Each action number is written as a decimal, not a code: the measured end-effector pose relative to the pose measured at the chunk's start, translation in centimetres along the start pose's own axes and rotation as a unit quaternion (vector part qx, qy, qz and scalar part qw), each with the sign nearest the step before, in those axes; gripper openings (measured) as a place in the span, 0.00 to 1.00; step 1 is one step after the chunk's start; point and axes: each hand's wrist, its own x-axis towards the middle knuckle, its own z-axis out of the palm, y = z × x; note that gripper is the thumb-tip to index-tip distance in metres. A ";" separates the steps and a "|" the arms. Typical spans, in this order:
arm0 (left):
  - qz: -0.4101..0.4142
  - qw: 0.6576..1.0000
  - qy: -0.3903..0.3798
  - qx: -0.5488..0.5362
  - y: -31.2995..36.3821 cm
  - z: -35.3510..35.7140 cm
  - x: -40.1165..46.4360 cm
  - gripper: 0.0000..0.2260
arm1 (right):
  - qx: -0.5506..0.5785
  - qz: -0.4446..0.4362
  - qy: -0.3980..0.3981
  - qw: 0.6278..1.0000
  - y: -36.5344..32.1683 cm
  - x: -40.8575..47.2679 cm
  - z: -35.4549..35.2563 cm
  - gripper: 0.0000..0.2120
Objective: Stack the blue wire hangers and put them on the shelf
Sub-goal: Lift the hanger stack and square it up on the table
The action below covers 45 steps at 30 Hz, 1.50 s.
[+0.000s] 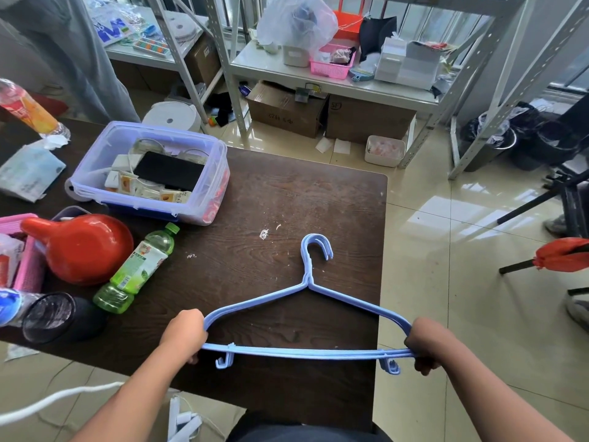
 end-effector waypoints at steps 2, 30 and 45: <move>0.002 1.000 -0.002 0.002 0.0 0.1 0.1 0.03 | -0.002 -0.007 0.002 1.000 0.1 0.1 0.0 0.14; 0.109 0.988 0.094 0.051 1.5 -0.9 -0.1 0.07 | 0.128 -0.167 0.119 0.970 1.6 -0.4 2.7 0.10; 0.152 0.971 -0.008 0.184 6.1 -2.9 -0.9 0.12 | -0.009 -0.157 0.179 0.971 0.0 0.1 1.2 0.12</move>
